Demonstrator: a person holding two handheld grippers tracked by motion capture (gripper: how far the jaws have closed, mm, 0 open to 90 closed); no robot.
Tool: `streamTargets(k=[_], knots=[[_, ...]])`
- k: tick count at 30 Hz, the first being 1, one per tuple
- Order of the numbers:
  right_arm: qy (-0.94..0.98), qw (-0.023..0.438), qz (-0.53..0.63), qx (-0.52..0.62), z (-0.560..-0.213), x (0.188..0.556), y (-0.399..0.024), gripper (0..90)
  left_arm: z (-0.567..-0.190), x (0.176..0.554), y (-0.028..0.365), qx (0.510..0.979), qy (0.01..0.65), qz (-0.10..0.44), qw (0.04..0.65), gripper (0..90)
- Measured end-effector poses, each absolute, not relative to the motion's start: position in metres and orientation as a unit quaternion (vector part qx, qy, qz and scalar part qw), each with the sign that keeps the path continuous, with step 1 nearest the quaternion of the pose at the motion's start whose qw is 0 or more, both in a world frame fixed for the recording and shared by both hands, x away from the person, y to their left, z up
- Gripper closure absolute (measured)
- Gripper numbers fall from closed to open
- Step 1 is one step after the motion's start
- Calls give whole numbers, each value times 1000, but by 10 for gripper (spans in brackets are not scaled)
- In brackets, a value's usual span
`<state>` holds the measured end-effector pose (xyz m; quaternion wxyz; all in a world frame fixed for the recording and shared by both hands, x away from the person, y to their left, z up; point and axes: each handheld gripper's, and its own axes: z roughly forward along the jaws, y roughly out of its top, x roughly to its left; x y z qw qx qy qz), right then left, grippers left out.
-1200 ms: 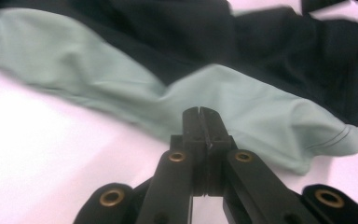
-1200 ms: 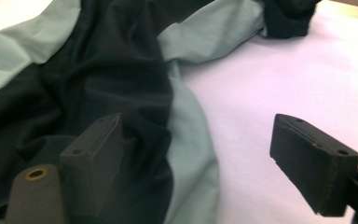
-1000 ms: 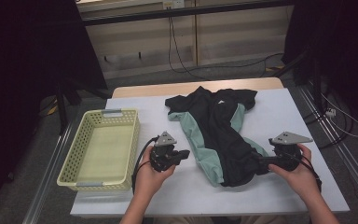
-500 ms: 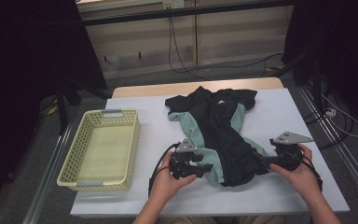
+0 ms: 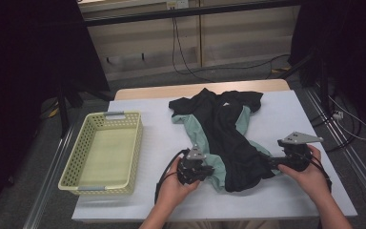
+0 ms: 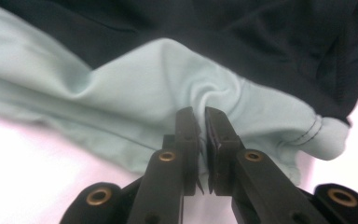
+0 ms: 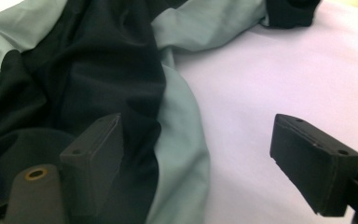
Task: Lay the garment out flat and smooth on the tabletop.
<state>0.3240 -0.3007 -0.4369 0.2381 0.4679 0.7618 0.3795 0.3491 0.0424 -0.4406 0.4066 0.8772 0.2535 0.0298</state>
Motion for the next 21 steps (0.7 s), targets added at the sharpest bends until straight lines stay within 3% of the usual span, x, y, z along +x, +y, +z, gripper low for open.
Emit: streamTargets(k=[9,21], knots=[[776,229,375,453,-440,322,-294,249,-416,362,82,855,287,55,429,850],[802,213,340,442,-451,331,-288,587,-404,368,108,835,314,61,447,850]])
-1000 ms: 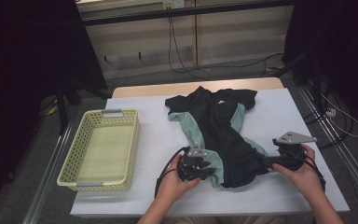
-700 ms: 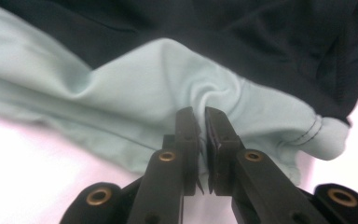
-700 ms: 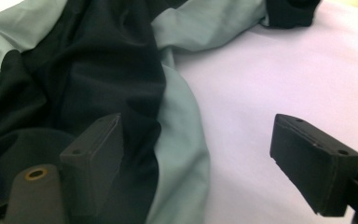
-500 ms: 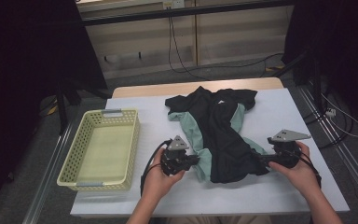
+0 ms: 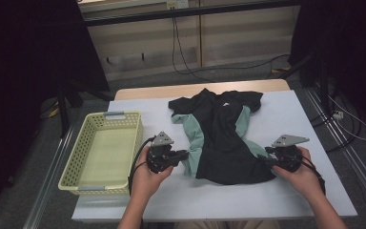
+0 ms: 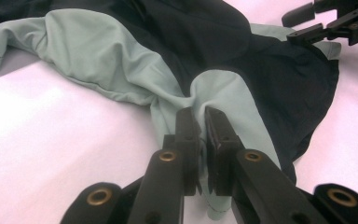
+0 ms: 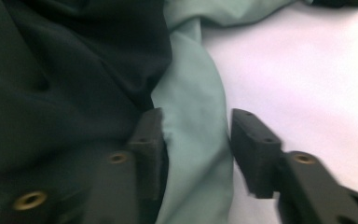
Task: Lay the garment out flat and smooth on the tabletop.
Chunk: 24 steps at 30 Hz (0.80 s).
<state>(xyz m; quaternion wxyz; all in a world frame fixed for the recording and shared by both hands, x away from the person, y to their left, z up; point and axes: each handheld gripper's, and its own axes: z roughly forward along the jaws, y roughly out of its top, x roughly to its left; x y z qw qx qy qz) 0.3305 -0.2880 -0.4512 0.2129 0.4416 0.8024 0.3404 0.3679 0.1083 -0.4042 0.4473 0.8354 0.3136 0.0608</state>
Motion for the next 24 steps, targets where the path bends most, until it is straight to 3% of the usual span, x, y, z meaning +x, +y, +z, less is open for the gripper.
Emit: streamTargets(k=[11,17,24], knots=[[794,208,331,465,-455,337,-293,650,-400,364,120,833,321,69,446,850],[802,201,329,456,-452,335,-288,829,-395,363,125,833,317,67,448,851],[767,246,367,465,-439,337,-299,844,-394,367,139,823,339,69,450,855]])
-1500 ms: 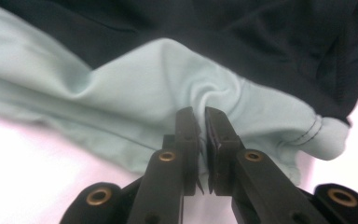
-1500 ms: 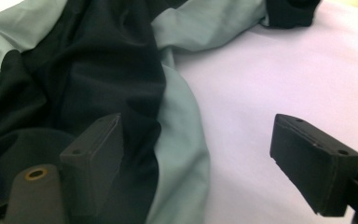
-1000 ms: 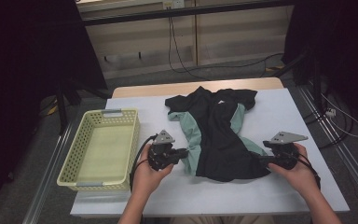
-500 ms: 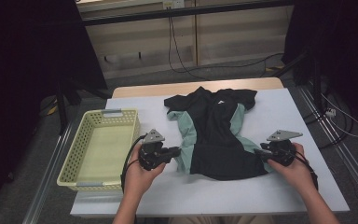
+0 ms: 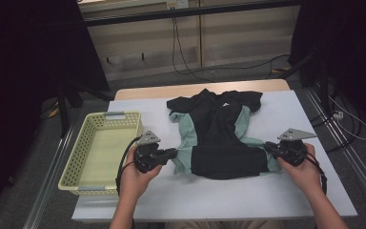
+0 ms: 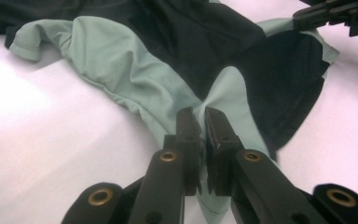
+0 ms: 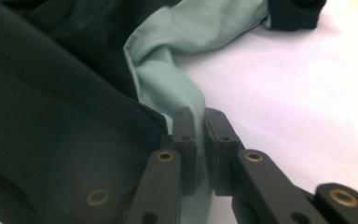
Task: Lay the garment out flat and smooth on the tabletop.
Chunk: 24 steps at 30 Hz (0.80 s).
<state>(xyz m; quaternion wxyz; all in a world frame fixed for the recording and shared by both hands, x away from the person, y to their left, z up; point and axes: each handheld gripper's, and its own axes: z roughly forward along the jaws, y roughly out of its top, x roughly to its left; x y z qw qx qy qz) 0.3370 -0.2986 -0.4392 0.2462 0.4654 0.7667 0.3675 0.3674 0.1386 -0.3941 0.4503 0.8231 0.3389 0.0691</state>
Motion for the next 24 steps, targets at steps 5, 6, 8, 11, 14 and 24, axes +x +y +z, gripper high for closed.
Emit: streamTargets(k=[5,6,8,11,14,24], knots=[[781,244,342,462,-447,345,-297,845,-408,369,136,825,348,74,439,853],[779,251,340,463,-448,346,-297,847,-411,370,135,824,350,73,440,853],[776,250,341,468,-447,350,-299,847,-418,372,133,827,352,72,433,853],[773,246,347,471,-450,353,-299,834,-425,377,134,818,366,82,437,846],[782,251,340,458,-451,354,-295,819,-426,380,133,813,369,98,439,838],[785,261,349,440,-445,347,-290,647,-431,386,122,812,375,108,434,798]])
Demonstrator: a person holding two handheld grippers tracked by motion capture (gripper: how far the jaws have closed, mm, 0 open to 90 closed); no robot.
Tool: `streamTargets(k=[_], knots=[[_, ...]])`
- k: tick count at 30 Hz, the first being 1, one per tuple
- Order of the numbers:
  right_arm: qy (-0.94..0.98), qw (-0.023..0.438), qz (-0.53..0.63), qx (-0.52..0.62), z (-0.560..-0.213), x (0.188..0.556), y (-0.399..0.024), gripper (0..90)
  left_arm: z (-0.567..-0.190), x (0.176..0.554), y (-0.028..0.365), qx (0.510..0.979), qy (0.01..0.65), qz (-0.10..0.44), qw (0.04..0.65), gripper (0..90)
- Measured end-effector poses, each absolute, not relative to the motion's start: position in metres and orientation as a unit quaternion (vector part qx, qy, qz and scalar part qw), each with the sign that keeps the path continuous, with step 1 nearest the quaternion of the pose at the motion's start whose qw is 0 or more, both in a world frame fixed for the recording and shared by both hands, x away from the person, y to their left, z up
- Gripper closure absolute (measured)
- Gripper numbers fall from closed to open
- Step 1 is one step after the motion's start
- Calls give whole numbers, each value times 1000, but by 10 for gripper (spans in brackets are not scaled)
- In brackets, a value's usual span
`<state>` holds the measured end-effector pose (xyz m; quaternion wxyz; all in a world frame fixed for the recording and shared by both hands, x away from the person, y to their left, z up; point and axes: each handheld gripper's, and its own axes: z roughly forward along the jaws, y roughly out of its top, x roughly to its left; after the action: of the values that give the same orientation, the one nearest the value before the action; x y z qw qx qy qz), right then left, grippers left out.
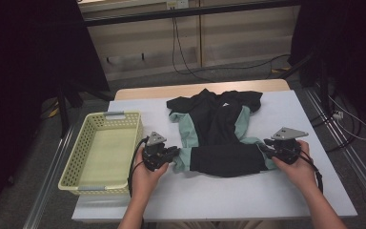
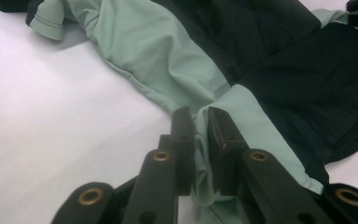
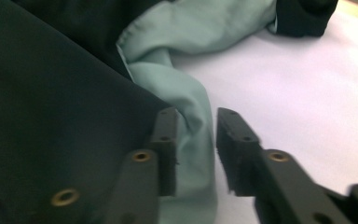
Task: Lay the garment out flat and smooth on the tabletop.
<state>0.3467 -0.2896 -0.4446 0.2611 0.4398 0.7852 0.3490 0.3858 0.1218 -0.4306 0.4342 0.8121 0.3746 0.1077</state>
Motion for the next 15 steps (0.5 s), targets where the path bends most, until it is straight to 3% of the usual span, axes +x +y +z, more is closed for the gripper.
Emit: streamTargets(k=[2,5,7,12,15], knots=[[787,270,349,431,-441,343,-288,531,-431,386,121,811,377,107,435,728],[791,263,356,424,-437,339,-283,436,-430,384,119,809,387,78,436,612],[795,261,361,413,-435,336,-279,353,-427,380,117,819,371,92,428,547],[782,252,399,408,-430,325,-275,229,-419,368,119,810,371,100,443,324],[779,250,406,407,-427,316,-274,201,-414,360,124,812,369,108,439,280]])
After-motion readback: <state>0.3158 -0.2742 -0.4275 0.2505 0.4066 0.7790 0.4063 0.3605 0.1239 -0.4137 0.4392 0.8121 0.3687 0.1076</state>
